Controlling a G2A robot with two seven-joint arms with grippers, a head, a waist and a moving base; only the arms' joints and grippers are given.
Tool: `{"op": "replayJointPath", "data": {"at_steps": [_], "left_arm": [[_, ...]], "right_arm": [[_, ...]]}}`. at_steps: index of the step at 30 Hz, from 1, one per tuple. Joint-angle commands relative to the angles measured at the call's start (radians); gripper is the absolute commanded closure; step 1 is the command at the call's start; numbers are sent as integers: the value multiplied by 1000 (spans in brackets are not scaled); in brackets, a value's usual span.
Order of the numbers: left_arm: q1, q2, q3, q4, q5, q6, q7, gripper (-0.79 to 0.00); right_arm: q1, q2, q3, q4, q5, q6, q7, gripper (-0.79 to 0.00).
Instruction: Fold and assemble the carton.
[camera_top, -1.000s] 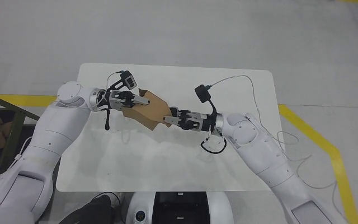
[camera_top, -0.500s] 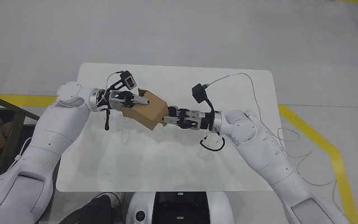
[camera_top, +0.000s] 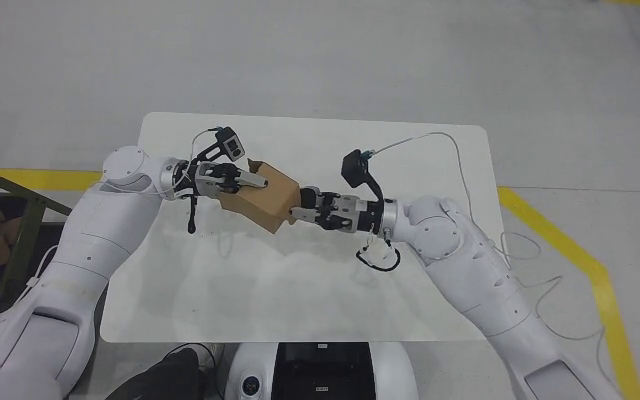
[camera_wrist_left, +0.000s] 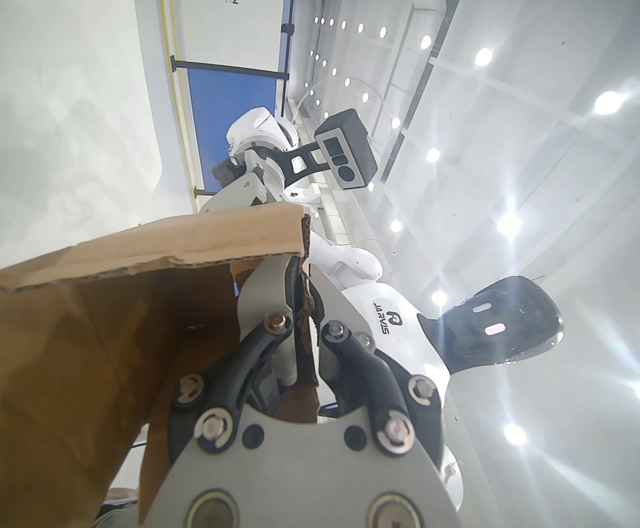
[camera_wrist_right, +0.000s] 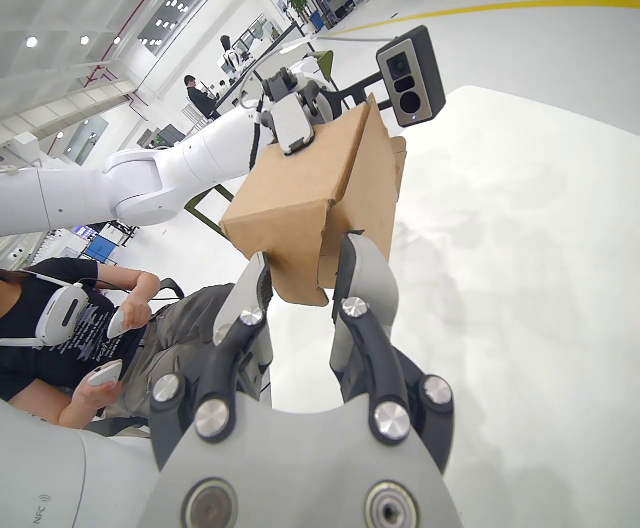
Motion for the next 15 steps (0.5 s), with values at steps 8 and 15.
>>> {"op": "replayJointPath", "data": {"at_steps": [8, 15], "left_arm": [[1, -2, 2, 2, -1, 0, 0, 0], [1, -2, 0, -4, -3, 0, 0, 0]], "right_arm": [[-47, 14, 39, -65, -81, 38, -29, -243], [-50, 18, 47, -63, -123, 44, -35, -277]]}}
